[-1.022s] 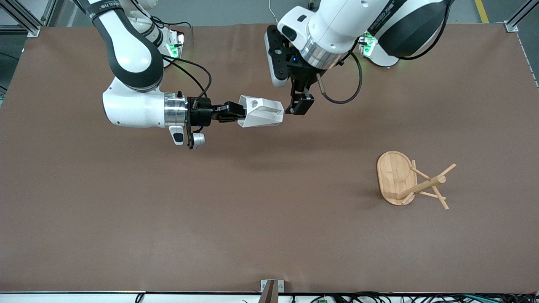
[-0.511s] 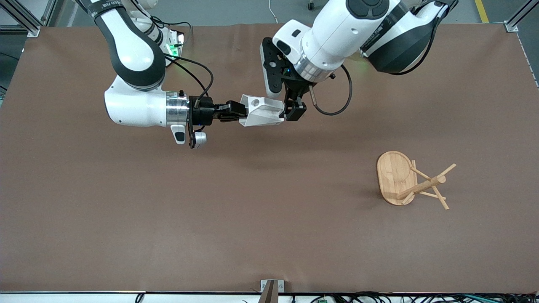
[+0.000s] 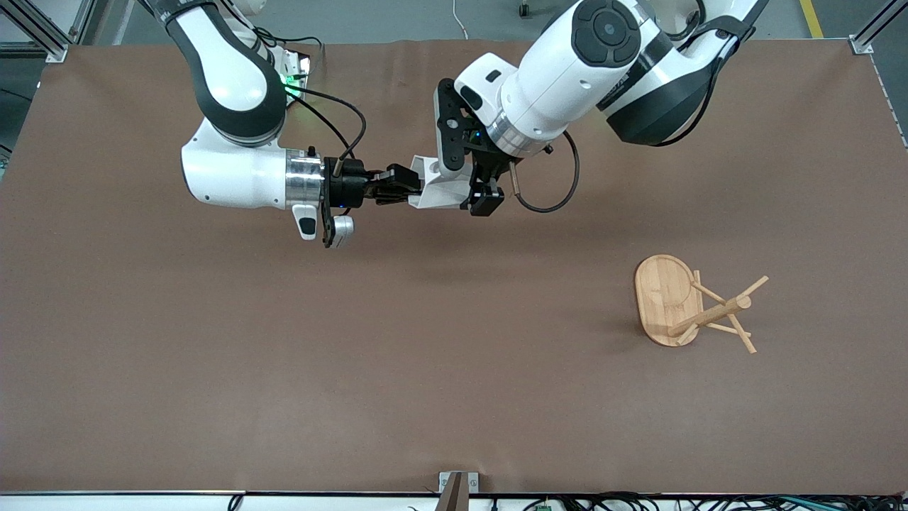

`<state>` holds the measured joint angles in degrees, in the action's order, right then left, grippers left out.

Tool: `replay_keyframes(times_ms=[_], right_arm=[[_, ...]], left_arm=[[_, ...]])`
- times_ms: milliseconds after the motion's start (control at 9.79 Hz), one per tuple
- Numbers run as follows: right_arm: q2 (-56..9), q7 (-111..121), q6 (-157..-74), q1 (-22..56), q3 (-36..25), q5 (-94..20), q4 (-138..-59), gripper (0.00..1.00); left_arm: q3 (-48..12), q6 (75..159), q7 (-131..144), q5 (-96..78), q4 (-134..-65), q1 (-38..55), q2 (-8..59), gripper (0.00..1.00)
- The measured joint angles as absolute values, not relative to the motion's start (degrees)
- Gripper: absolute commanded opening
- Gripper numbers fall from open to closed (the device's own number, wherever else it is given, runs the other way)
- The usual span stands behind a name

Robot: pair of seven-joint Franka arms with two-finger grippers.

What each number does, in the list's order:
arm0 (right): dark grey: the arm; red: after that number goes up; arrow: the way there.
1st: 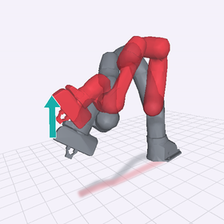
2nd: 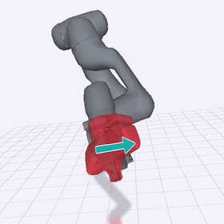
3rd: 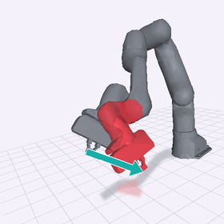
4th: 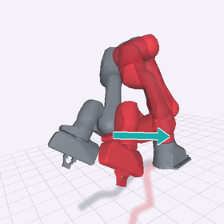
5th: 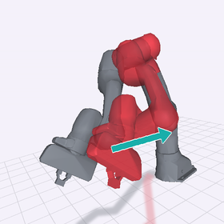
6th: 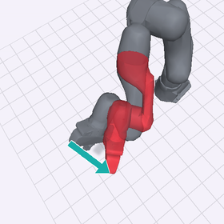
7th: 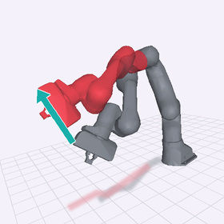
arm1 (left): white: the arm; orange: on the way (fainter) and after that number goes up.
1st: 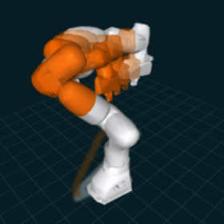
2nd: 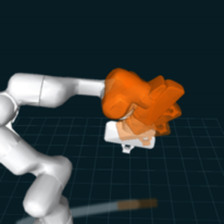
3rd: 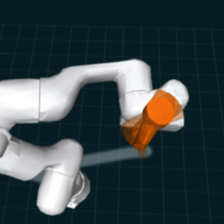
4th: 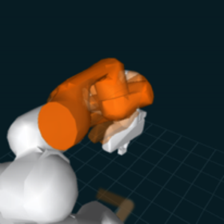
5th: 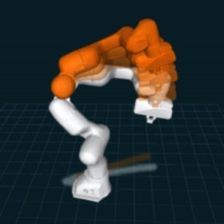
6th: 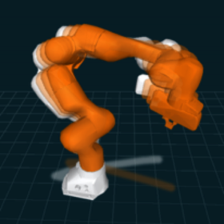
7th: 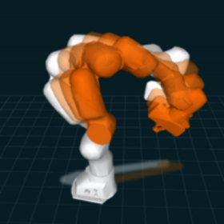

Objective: Hang cup on rack
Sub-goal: 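Close the left gripper on the cup's rim beside the right gripper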

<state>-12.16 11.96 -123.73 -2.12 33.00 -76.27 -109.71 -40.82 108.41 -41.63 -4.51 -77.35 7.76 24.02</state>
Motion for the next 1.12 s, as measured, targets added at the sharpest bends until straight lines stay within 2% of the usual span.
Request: replay_keyframes(times_ms=[204, 409, 511, 613, 715, 817, 919, 1022, 1124], right_arm=[[-12.16, 12.01, -123.9, -2.12, 33.14, -76.27, -109.71, 0.0], [-12.14, 12.07, -123.91, -2.12, 33.22, -76.27, -109.71, 0.0], [-12.05, 12.1, -123.91, -2.12, 33.25, -76.27, -109.71, 0.0], [-11.91, 12.1, -123.91, -2.12, 33.25, -76.27, -109.7, 0.0], [-11.81, 12.1, -123.95, -2.12, 33.26, -76.27, -109.71, 0.0], [-11.76, 12.12, -124.06, -2.12, 33.26, -76.3, -109.78, 0.0], [-11.74, 12.12, -124.17, -2.12, 33.26, -76.31, -109.79, 0.0], [-11.74, 12.12, -124.17, -2.13, 33.26, -76.32, -109.78, 0.01], [-11.74, 12.12, -124.17, -2.13, 33.25, -76.32, -109.78, 0.06]], left_arm=[[-40.82, 108.42, -41.79, -4.51, -77.36, 7.75, 24.23, 1.0], [-40.83, 108.42, -41.82, -4.51, -77.4, 7.76, 24.28, 0.92], [-40.83, 108.42, -41.87, -4.51, -77.42, 7.78, 24.29, 0.75], [-40.83, 108.53, -43.12, -4.51, -77.43, 7.8, 24.3, 0.49], [-40.83, 108.83, -45.37, -4.51, -77.43, 7.77, 24.3, 0.19], [-40.75, 109.17, -46.44, -4.5, -77.42, 7.65, 24.31, 0.08], [-40.75, 109.28, -46.48, -4.5, -77.42, 7.65, 24.33, 0.02], [-40.75, 109.31, -46.49, -4.5, -77.42, 7.65, 24.33, 0.01], [-40.75, 109.31, -46.49, -4.5, -77.42, 7.64, 24.33, 0.01]])
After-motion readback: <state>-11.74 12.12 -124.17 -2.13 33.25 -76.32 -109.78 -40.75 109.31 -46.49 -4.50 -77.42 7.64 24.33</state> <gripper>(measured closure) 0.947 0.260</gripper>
